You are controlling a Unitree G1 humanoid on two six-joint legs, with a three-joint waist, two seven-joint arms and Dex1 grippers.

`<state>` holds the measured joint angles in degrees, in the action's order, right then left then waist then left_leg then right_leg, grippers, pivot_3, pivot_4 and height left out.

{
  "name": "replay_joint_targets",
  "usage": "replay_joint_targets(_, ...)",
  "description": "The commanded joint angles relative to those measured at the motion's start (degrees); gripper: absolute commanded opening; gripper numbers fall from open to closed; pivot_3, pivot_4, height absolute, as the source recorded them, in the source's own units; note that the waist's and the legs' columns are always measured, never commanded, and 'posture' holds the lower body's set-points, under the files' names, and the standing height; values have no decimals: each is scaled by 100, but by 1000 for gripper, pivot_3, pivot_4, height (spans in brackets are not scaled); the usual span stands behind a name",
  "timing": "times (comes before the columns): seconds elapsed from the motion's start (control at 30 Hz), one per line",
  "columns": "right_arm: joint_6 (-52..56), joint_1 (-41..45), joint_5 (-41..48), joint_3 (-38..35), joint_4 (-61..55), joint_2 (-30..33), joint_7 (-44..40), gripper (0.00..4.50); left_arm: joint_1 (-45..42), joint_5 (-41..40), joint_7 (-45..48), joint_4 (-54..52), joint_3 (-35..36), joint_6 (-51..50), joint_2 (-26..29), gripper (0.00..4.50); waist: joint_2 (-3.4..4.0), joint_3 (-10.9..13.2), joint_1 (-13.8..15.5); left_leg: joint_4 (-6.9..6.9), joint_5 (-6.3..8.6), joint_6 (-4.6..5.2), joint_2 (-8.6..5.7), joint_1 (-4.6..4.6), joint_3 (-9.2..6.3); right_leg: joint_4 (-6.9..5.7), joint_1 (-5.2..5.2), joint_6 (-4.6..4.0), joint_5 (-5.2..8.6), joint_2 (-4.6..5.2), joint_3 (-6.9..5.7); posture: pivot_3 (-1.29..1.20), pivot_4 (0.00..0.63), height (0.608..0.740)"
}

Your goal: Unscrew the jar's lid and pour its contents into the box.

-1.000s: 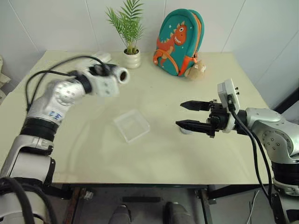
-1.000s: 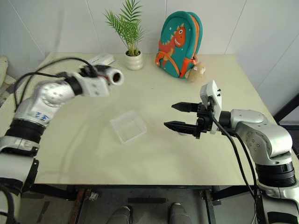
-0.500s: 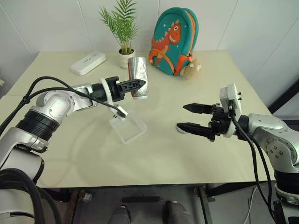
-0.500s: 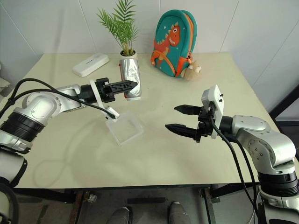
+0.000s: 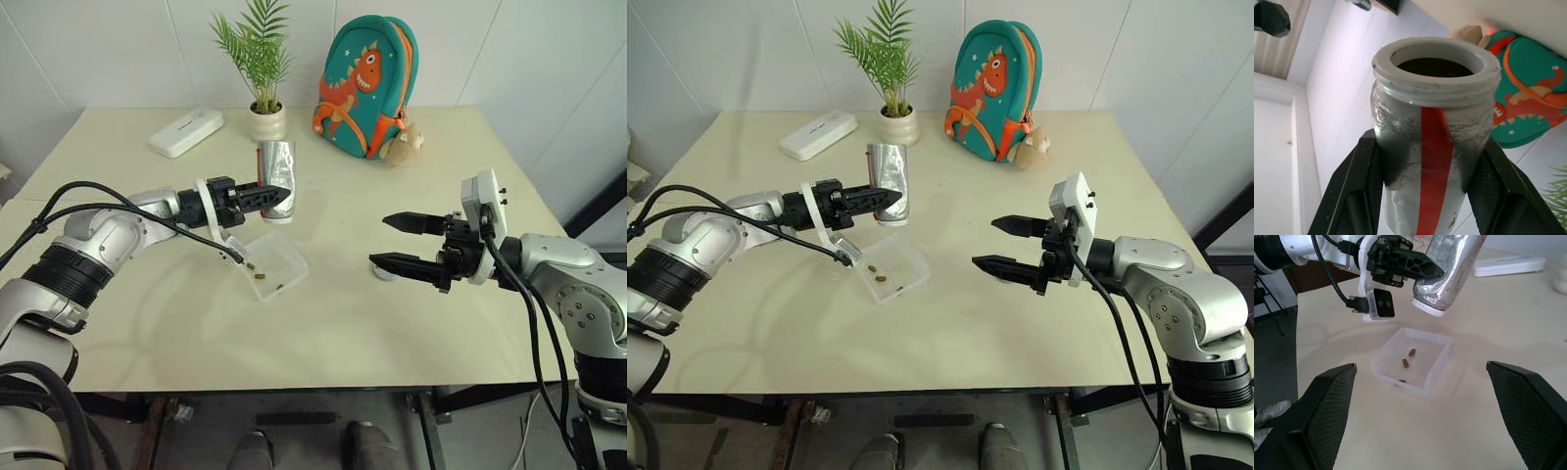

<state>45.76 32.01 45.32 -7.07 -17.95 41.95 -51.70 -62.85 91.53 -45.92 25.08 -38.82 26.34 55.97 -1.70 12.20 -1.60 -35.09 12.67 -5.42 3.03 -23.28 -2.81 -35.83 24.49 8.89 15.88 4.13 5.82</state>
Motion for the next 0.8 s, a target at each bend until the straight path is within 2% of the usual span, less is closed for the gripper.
replay_joint_targets(0.03, -7, 102, 105, -85, -109, 20, -17, 4468, -96, -1444, 716, 747, 659, 552, -140, 1943, 0, 0, -3, 0, 0, 0, 0, 1, 1, -2, 0, 0, 0, 0, 0, 0, 150, 740)
replay_joint_targets(0.1, -1, 100, 80, -92, -109, 52, -26, 4468, 7, -2696, 1589, 1353, 1095, 972, -360, 1943, 0, 0, -4, 0, 0, 0, 1, 3, 1, -5, 1, -2, 0, 0, 0, 0, 150, 740)
replay_joint_targets(0.17, -4, 98, 61, -101, -98, 78, -47, 4468, 163, -3512, 2106, 1599, 1436, 1159, -465, 1943, 0, 0, -9, -1, 0, 0, 1, 3, 3, -4, 1, -3, 0, 0, 0, 0, 150, 740)
replay_joint_targets(0.23, -3, 108, 52, -103, -88, 114, -83, 4468, 422, -4596, 3006, 1886, 1863, 1169, -681, 1943, 1, -1, 0, 0, 0, 0, 1, 3, 3, -4, 1, -3, 0, 0, 1, 0, 150, 740)
replay_joint_targets(0.3, -20, 127, 30, -96, -65, 148, -131, 4468, 771, -6315, 4431, 2087, 2654, 609, -1180, 1943, 2, -1, 8, 1, 0, 0, 1, 2, 3, -4, 1, -3, 0, 0, 1, 0, 150, 740)
replay_joint_targets(0.33, -29, 129, 24, -96, -58, 156, -146, 4468, 876, -6833, 4915, 2082, 2911, 349, -1336, 1943, 2, -1, 7, 0, 0, 1, 0, 2, 5, -7, 0, -3, 0, 2, 1, 0, 150, 740)
replay_joint_targets(0.47, -166, 159, -96, -31, 61, 314, -491, 4468, 1254, -9254, 6217, 1793, 4590, -2084, -2042, 1943, 0, 0, -9, -6, 0, 1, 1, -1, 3, -12, 0, -4, 0, 0, 1, 0, 150, 740)
replay_joint_targets(0.67, -301, 428, -304, 116, 415, 428, -841, 4468, 1652, -10596, 7253, 1285, 5381, -3791, -2316, 1943, 0, 0, -60, -7, 0, 2, 1, 7, 2, -17, -2, -3, -1, 0, 1, 0, 150, 740)
replay_joint_targets(0.8, -317, 544, -374, 179, 508, 393, -909, 4468, 1667, -10936, 7666, 1291, 5538, -4242, -2332, 1943, -1, 0, -32, -10, -3, 3, 1, 7, 0, -15, -4, -5, -7, -1, 1, 0, 150, 740)
